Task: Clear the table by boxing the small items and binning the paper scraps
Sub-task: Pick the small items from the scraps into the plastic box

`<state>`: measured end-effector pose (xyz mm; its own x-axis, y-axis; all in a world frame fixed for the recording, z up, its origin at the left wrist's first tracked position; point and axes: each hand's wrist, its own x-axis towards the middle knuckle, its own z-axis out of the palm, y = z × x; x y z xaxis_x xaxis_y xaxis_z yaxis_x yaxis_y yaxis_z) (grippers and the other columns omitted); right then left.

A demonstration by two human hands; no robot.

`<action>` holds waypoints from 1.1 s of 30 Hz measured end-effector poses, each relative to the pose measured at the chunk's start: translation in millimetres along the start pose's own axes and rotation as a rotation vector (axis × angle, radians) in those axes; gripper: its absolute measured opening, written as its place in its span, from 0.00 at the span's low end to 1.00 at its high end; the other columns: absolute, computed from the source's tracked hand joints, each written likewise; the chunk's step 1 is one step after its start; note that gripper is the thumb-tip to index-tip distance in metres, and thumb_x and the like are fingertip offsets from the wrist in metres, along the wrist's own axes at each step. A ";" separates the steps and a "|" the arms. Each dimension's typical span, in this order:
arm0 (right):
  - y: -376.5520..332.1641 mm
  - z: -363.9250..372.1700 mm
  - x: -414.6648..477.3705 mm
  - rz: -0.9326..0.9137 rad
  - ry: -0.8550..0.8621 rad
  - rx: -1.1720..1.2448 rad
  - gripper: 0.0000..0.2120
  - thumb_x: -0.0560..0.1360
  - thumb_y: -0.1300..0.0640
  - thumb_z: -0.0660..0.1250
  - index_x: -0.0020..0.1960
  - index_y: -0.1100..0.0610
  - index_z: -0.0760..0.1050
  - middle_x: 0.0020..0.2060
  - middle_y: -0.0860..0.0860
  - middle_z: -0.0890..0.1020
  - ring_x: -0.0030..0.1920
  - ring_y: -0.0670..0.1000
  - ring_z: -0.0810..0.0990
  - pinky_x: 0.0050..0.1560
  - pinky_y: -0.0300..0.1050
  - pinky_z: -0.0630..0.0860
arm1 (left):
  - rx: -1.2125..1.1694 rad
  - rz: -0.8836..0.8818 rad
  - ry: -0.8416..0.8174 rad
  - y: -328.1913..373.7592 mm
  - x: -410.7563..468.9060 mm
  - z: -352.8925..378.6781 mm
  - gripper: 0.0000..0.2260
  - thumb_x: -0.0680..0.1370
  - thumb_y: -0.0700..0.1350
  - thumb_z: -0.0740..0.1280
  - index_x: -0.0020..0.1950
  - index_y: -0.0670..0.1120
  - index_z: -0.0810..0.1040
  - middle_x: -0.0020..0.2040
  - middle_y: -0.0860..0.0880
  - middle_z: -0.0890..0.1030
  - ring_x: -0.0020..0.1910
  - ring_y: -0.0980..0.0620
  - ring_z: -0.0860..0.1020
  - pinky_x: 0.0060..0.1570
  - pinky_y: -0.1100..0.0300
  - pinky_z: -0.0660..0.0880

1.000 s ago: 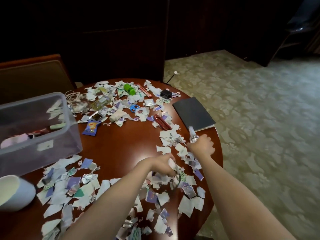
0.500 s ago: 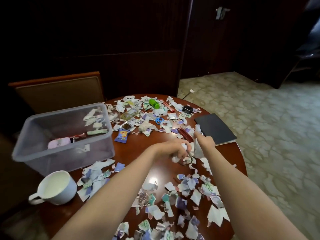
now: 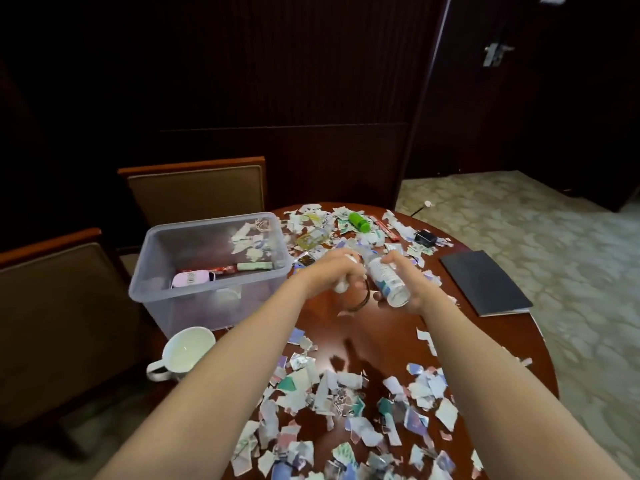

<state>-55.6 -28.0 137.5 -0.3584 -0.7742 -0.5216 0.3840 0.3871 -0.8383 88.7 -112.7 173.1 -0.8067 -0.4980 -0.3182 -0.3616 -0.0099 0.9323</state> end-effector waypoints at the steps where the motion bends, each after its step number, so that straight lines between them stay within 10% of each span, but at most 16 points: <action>1: 0.2 4.7 0.1 0.006 -0.011 -0.037 0.13 0.76 0.53 0.53 0.46 0.61 0.71 0.26 0.54 0.81 0.20 0.48 0.76 0.24 0.32 0.70 | -0.023 0.010 0.068 -2.8 0.7 -3.7 0.10 0.68 0.30 0.60 0.37 0.45 0.66 0.28 0.49 0.66 0.27 0.53 0.62 0.25 0.65 0.58; 6: 13.8 14.5 2.9 0.061 -0.038 -0.070 0.13 0.76 0.53 0.56 0.50 0.62 0.70 0.25 0.54 0.78 0.24 0.50 0.78 0.26 0.35 0.75 | -0.183 0.050 0.364 -10.7 3.3 -26.3 0.09 0.65 0.30 0.60 0.35 0.44 0.65 0.33 0.47 0.65 0.30 0.51 0.60 0.27 0.62 0.57; 10: 33.4 12.7 12.4 -0.014 0.045 -0.117 0.32 0.64 0.35 0.66 0.52 0.63 0.76 0.29 0.53 0.79 0.33 0.53 0.78 0.35 0.42 0.78 | -0.179 0.012 0.414 -17.0 6.6 -44.0 0.12 0.68 0.28 0.57 0.33 0.44 0.62 0.31 0.48 0.61 0.29 0.52 0.57 0.28 0.63 0.54; 17: -0.5 40.3 12.3 0.018 -0.049 0.021 0.12 0.76 0.54 0.55 0.52 0.61 0.69 0.29 0.55 0.78 0.22 0.49 0.77 0.22 0.34 0.73 | -0.333 -0.118 0.420 -39.0 16.7 -68.1 0.23 0.74 0.38 0.64 0.68 0.39 0.66 0.64 0.43 0.69 0.54 0.47 0.70 0.49 0.54 0.71; 25: -13.6 104.0 29.8 0.000 -0.202 0.031 0.11 0.75 0.55 0.56 0.48 0.62 0.70 0.33 0.56 0.75 0.23 0.49 0.77 0.22 0.36 0.73 | -0.556 -0.083 0.449 -60.6 7.2 -105.4 0.35 0.66 0.45 0.73 0.70 0.41 0.65 0.60 0.40 0.76 0.48 0.47 0.78 0.46 0.55 0.78; 33: -19.8 166.7 57.8 0.031 -0.316 0.011 0.09 0.73 0.56 0.56 0.49 0.60 0.70 0.37 0.56 0.75 0.32 0.52 0.76 0.32 0.40 0.76 | -0.764 0.015 0.663 -64.1 -13.0 -163.8 0.15 0.79 0.42 0.63 0.63 0.42 0.64 0.59 0.41 0.73 0.40 0.51 0.76 0.26 0.62 0.78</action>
<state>58.0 -164.0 150.4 -0.0648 -0.8802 -0.4701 0.4008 0.4084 -0.8201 198.9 -247.7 145.7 -0.3027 -0.8815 -0.3624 0.2304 -0.4366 0.8696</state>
